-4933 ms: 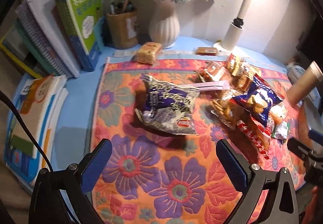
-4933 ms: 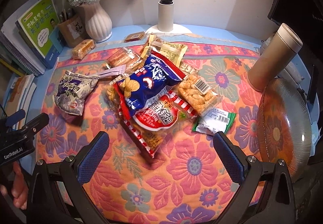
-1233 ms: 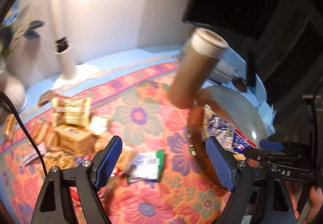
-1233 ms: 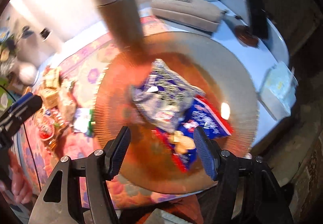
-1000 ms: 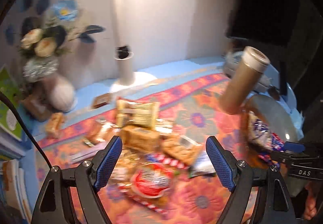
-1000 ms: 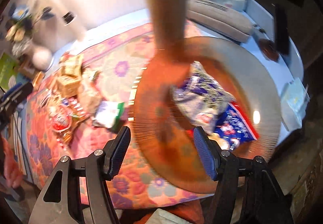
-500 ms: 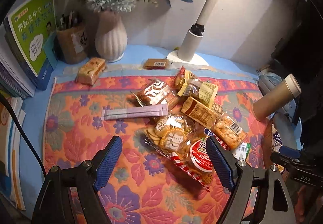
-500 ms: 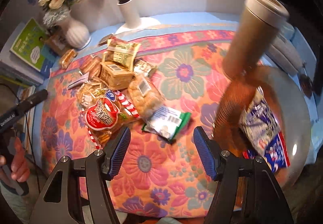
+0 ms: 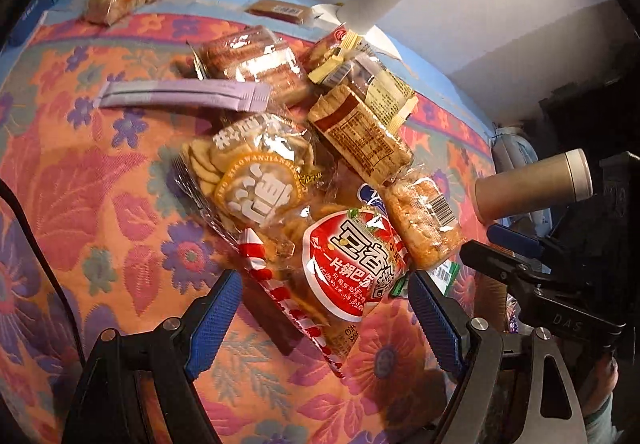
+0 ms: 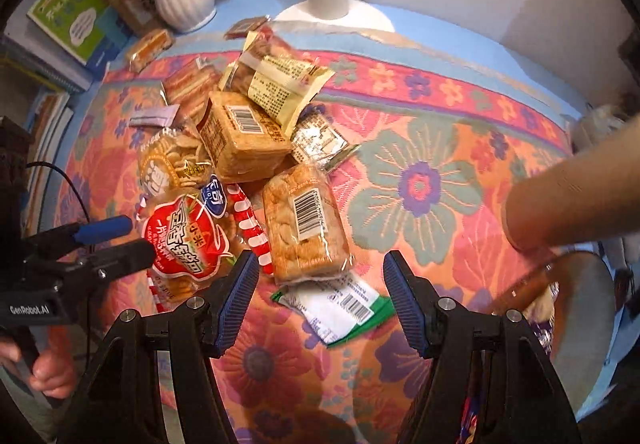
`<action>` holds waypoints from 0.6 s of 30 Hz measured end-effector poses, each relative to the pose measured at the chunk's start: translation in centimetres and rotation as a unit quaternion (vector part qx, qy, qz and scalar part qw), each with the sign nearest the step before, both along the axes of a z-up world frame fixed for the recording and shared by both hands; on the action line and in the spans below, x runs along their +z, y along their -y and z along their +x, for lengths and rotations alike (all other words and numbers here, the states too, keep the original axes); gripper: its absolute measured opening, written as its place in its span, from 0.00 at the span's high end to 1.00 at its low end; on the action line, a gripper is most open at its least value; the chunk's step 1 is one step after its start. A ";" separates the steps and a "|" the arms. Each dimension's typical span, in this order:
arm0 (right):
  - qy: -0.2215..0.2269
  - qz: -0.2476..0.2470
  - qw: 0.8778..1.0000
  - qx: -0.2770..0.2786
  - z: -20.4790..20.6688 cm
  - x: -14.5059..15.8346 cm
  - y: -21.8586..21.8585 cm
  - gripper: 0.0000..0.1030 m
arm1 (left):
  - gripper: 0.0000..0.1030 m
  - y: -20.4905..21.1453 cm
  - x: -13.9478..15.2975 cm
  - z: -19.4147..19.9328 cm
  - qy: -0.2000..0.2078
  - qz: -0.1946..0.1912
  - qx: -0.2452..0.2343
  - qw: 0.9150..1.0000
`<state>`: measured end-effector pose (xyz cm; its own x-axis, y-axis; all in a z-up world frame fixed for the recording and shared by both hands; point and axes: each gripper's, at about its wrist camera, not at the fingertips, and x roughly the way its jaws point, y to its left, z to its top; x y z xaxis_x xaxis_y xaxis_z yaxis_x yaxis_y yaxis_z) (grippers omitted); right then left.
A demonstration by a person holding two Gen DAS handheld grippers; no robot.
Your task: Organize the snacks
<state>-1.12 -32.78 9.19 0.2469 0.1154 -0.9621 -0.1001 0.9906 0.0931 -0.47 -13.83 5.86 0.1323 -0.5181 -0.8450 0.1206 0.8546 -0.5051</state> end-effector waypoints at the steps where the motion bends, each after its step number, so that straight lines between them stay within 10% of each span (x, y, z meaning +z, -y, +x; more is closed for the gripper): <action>1: -0.007 0.004 1.000 0.007 0.4 -0.4 0.0 0.38 | 0.20 0.0 -0.4 -0.1 -0.006 -0.006 0.007 1.000; 11: -0.040 0.023 0.998 0.042 2.4 -3.1 -0.9 0.38 | 0.20 2.4 -2.4 -0.2 -0.013 -0.012 0.037 0.999; 18: -0.039 -0.002 0.998 0.055 2.8 -4.6 -2.0 0.52 | 0.37 2.5 -2.7 -0.4 -0.004 -0.004 0.051 0.999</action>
<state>1.63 -30.82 4.62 0.1564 0.1333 -0.9786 -0.2010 0.9744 0.1006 -0.87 -16.35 3.17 0.1784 -0.5084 -0.8424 0.0298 0.8586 -0.5118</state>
